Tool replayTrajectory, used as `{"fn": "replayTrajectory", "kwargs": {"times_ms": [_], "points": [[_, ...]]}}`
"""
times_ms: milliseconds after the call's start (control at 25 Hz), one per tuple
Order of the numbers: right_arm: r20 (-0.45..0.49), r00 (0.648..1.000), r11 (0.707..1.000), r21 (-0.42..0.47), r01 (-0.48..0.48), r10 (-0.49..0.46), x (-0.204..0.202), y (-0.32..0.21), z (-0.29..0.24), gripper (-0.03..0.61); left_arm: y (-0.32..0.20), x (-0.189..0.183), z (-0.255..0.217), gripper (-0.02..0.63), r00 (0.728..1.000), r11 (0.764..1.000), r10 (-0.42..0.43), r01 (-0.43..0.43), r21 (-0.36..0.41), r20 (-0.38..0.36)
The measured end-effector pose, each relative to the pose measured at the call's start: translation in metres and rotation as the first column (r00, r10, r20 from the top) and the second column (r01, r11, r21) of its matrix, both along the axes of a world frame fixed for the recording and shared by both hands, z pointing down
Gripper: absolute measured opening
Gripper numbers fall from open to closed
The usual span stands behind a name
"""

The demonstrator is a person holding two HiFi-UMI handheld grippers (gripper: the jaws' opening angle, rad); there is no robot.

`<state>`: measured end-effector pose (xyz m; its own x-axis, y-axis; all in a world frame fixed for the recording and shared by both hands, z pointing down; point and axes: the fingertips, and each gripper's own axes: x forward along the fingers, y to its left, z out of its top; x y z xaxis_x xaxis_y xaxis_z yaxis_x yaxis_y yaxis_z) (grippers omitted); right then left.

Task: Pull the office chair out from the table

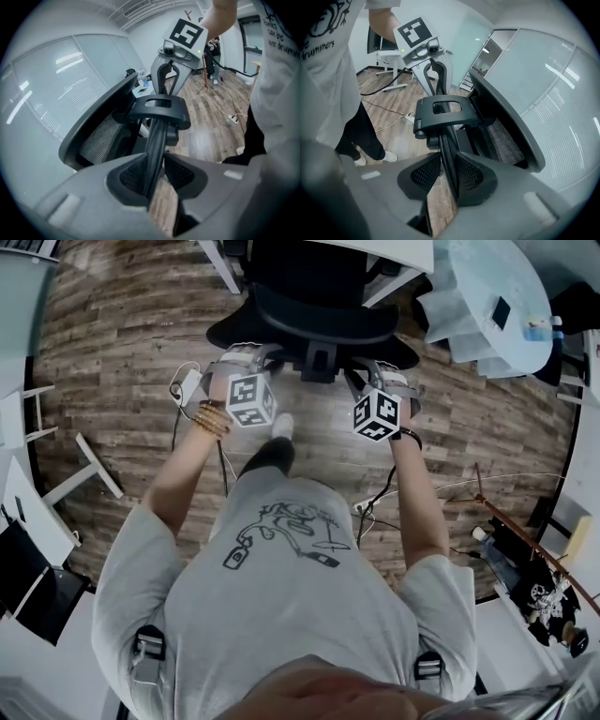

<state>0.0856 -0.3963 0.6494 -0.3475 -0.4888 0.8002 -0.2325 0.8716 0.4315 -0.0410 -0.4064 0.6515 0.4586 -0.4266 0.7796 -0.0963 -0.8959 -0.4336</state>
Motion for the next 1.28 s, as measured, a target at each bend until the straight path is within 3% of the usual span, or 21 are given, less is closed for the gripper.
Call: {"fn": "replayTrajectory", "kwargs": {"times_ms": [840, 1280], "points": [[-0.009, 0.999, 0.999, -0.035, -0.036, 0.035, 0.012, 0.069, 0.001, 0.107, 0.072, 0.011, 0.004, 0.11, 1.0, 0.999, -0.016, 0.016, -0.043, 0.002], [0.013, 1.0, 0.999, -0.04, -0.007, 0.008, 0.016, 0.138, -0.002, 0.107, 0.143, 0.015, 0.0, 0.109, 1.0, 0.998, -0.025, 0.025, -0.06, 0.004]]}}
